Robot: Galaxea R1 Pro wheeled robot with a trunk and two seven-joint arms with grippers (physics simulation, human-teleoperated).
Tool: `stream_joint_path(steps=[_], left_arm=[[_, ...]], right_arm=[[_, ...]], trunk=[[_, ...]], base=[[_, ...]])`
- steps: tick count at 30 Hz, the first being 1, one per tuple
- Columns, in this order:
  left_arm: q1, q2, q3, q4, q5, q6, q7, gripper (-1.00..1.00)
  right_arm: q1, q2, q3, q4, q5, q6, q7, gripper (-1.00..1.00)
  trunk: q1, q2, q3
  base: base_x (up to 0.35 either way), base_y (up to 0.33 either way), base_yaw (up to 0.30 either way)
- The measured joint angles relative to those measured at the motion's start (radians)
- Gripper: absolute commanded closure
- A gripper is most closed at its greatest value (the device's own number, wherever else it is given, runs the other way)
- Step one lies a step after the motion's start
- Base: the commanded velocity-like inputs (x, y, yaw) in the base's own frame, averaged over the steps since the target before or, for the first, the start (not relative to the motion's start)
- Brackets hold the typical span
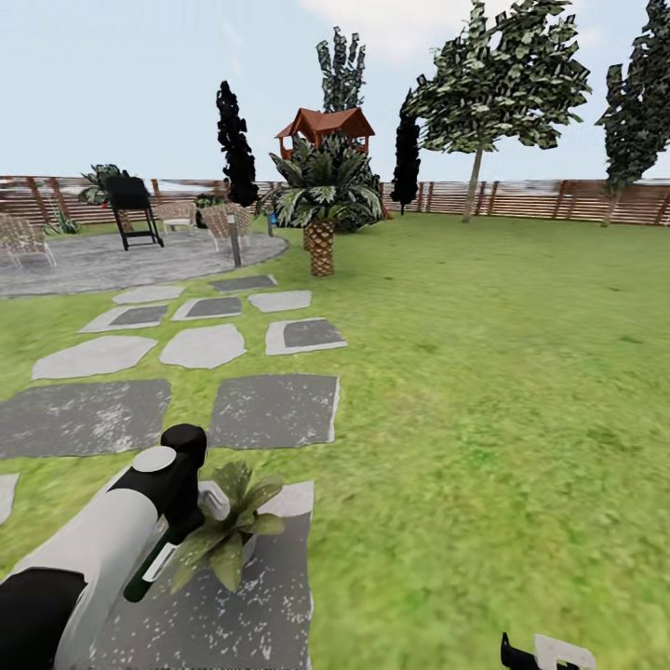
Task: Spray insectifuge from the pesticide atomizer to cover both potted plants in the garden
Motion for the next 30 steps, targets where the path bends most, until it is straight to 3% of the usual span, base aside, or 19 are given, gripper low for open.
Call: stream_joint_path(steps=[13,21,30], left_arm=[[0.003,-0.012,0.004,0.001,0.000,-0.001,0.000,1.00],[0.004,-0.015,0.004,0.001,0.001,-0.001,0.000,1.00],[0.017,-0.005,0.008,0.001,0.000,0.001,0.000,1.00]], right_arm=[[0.000,0.004,0.000,0.000,0.000,0.000,0.000,-1.00],[0.000,-0.001,0.000,0.000,0.000,0.000,0.000,-1.00],[0.000,-0.002,0.000,0.000,0.000,0.000,0.000,-1.00]], trunk=[[0.000,0.000,0.000],[0.000,0.000,0.000],[0.001,0.000,0.000]], base=[[0.000,0.000,0.270],[-0.017,-0.195,0.030],[-0.250,-0.183,0.000]])
